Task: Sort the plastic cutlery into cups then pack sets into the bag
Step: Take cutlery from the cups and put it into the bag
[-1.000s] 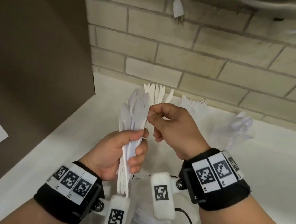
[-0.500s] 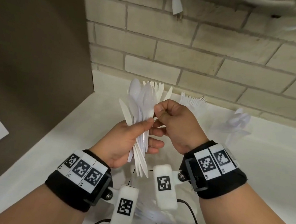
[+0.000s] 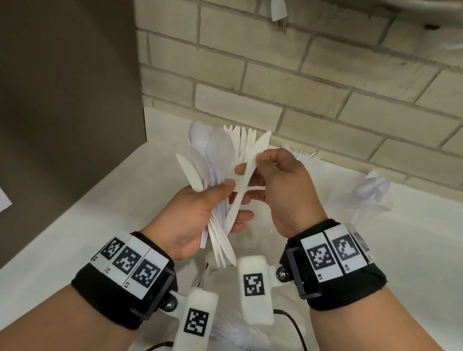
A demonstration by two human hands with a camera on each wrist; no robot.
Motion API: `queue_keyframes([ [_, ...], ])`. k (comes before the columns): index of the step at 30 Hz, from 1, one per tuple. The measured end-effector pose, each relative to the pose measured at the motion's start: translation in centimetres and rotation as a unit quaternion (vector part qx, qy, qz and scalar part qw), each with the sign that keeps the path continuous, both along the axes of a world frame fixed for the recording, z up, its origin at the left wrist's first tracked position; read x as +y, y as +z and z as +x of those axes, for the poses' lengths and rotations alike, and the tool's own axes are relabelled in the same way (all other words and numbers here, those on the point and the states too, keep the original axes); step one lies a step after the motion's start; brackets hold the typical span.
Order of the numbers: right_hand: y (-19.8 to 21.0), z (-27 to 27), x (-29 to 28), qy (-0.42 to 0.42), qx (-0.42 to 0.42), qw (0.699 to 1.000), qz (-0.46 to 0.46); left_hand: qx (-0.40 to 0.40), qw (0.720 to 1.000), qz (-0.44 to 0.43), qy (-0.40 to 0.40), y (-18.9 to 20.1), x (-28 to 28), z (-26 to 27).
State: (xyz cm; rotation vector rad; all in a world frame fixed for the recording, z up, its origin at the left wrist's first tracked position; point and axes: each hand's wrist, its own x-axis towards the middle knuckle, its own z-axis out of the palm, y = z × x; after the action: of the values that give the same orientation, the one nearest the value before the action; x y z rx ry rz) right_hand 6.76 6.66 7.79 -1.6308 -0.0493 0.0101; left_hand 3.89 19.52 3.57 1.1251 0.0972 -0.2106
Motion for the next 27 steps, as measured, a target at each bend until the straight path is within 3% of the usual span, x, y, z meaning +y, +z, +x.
queue_keyframes([
  [2,0.7,0.0,-0.2,-0.047,-0.015,0.997,0.057,0.017,0.999,0.012,0.047,-0.1,0.1,0.2],
  [5,2.1,-0.3,-0.3,-0.058,-0.051,0.995,0.060,-0.009,0.985,0.144,0.089,-0.5,0.3,0.6],
  [8,2.3,-0.5,0.7,-0.001,-0.066,0.997,-0.048,-0.062,0.945,0.301,0.109,-0.9,0.3,1.2],
  [11,2.0,-0.4,1.4,0.035,-0.096,0.979,-0.174,-0.087,0.910,0.386,0.126,-0.8,0.1,1.4],
  [15,1.7,-0.5,2.1,0.015,-0.126,0.964,-0.234,-0.094,0.875,0.449,0.153,-0.2,-0.1,1.0],
  [18,1.1,-0.9,2.9,-0.029,-0.177,0.934,-0.309,-0.091,0.865,0.467,0.160,0.0,-0.3,0.8],
  [21,1.1,-1.2,3.3,-0.020,-0.174,0.909,-0.377,-0.083,0.860,0.475,0.170,0.0,-0.3,0.9],
  [27,0.9,-0.8,3.3,0.020,-0.143,0.930,-0.337,-0.109,0.861,0.468,0.166,-0.3,-0.4,1.0],
])
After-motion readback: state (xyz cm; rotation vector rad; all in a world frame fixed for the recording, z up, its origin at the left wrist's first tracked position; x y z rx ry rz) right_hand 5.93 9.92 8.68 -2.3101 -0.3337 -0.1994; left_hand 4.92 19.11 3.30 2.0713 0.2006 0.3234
